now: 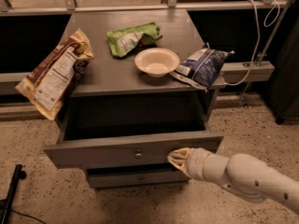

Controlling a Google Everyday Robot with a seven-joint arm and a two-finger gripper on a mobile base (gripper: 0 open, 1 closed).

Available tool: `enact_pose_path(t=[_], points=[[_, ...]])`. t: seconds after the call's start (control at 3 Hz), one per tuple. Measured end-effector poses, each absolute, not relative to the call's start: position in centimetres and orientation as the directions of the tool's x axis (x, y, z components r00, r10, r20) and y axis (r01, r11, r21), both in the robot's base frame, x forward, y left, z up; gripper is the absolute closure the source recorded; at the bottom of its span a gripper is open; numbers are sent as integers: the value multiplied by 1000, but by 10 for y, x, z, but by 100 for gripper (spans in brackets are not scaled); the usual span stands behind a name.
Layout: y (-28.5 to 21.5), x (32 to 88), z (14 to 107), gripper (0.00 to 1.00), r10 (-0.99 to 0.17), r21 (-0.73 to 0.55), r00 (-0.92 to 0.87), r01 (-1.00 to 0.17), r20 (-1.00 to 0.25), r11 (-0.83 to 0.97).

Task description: Close top drawer

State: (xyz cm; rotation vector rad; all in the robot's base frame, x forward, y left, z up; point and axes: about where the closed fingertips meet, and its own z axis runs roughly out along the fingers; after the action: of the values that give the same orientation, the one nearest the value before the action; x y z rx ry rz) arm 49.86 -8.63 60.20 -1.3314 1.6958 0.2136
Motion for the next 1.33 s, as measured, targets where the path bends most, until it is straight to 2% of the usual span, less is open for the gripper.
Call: enact_pose_path(t=[1.33], points=[[10, 539, 565, 100, -664, -378, 98, -878, -741, 292]])
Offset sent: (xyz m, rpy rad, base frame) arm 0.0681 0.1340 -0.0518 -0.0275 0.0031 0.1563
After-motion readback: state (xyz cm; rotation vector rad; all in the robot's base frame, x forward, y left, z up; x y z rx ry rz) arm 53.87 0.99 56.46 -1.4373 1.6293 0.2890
